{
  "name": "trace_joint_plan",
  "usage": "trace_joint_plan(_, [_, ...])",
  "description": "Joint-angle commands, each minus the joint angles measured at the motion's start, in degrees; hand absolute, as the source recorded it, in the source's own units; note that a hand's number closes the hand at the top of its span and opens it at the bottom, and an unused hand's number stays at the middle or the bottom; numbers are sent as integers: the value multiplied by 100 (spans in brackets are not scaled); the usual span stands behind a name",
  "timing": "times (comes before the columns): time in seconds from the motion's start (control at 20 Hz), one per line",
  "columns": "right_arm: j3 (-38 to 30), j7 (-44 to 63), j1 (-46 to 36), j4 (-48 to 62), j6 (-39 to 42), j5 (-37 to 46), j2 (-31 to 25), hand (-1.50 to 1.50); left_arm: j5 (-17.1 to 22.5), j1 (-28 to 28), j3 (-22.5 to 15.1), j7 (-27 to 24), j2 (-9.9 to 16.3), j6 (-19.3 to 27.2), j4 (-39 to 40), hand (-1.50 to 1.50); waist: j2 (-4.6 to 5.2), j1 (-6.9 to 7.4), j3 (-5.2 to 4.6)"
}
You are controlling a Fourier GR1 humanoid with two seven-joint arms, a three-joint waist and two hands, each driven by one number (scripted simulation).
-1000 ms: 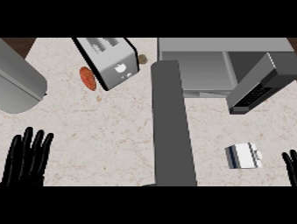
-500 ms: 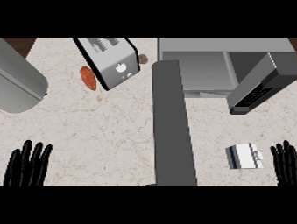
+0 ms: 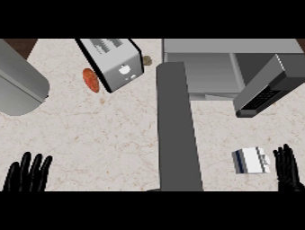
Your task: Pick up the milk, place it into the microwave and close the microwave
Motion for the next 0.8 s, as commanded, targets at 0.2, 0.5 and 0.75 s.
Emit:
trace_joint_plan(0.2, [-284, -1232, -718, 1817, 91, 28, -278, -150, 302, 38, 374, -195, 242, -278, 180, -150, 0, -7, 0])
trace_joint_plan(0.5, [-585, -1527, -1248, 2735, 218, -137, -745, -150, 240, 86, 342, -304, 183, -246, 256, -150, 1, -5, 0])
trace_joint_plan(0.75, [-570, -2532, -1665, 4058, 206, 115, -871, -150, 128, -221, 112, -17, 24, -52, 123, -150, 7, 1, 4])
